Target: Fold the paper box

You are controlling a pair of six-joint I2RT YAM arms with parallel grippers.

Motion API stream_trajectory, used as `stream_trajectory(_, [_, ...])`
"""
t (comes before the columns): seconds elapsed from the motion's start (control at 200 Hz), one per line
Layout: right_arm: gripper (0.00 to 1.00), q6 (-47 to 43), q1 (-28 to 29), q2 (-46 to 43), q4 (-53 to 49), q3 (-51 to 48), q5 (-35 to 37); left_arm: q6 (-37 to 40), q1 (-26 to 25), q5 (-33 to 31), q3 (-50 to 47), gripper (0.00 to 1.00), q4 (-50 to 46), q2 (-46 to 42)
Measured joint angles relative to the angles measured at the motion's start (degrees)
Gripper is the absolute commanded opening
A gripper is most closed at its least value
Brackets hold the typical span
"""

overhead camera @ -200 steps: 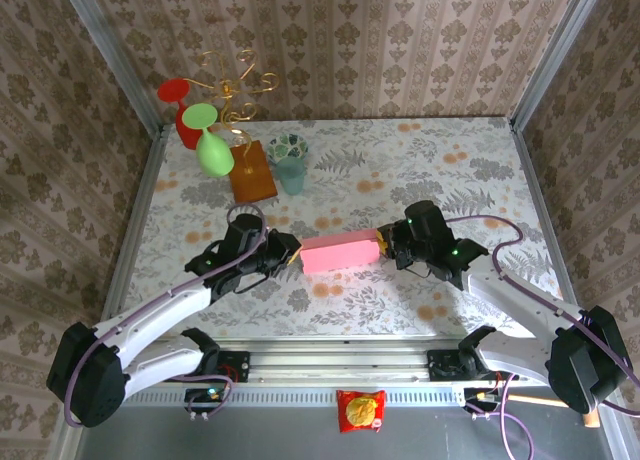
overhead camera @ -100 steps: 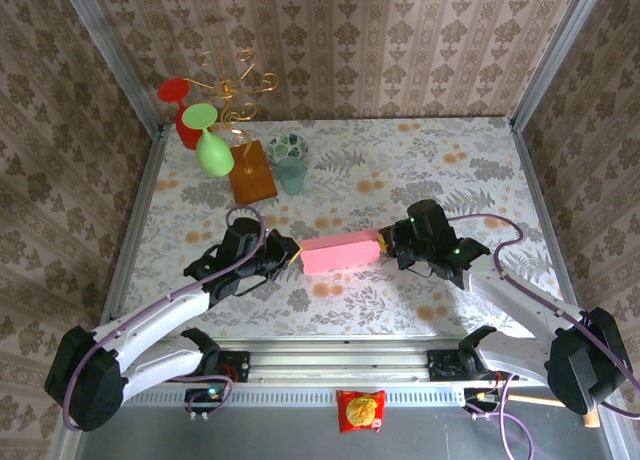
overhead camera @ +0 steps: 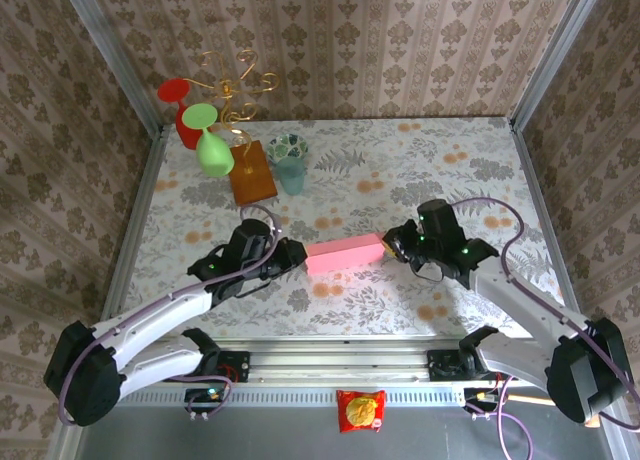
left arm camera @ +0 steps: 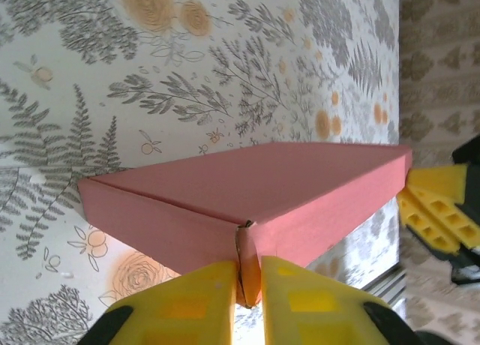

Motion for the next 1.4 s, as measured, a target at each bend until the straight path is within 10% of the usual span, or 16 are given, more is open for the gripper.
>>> stream_trajectory(0.42, [0.51,-9.6,-1.2,-9.3,-13.9,-11.3,1.0,7.1,-4.4,-2.6,-2.8,0.4,-7.4,-0.3])
stream_trajectory(0.45, [0.59,-10.0,-1.3,-9.4,-15.2,-10.3,1.6,7.4,-3.9,-3.0,-2.0,0.51,-8.8,-0.9])
stream_trajectory(0.48, [0.81,-10.4,-1.6,-9.4,-16.6,-8.8,2.4,7.9,-3.1,-3.6,-0.9,0.96,-10.2,-1.7])
stream_trajectory(0.505, [0.99,-10.6,-1.8,-9.4,-17.7,-7.3,3.2,8.1,-2.2,-4.2,0.0,1.0,-11.2,-2.6])
stream_trajectory(0.835, [1.0,-25.4,-3.7,-9.9,-27.4,16.2,29.4,13.1,15.7,-18.7,9.0,1.0,-25.7,-18.3])
stream_trajectory(1.08, [1.0,-48.2,-7.1,-14.5,3.1,-8.6,46.4,35.0,18.4,-43.9,-0.9,1.0,-20.9,-21.4])
stream_trajectory(1.4, [1.0,-64.2,-16.7,9.9,35.2,-16.3,36.4,55.2,38.6,-34.5,-18.1,1.0,5.1,-10.6])
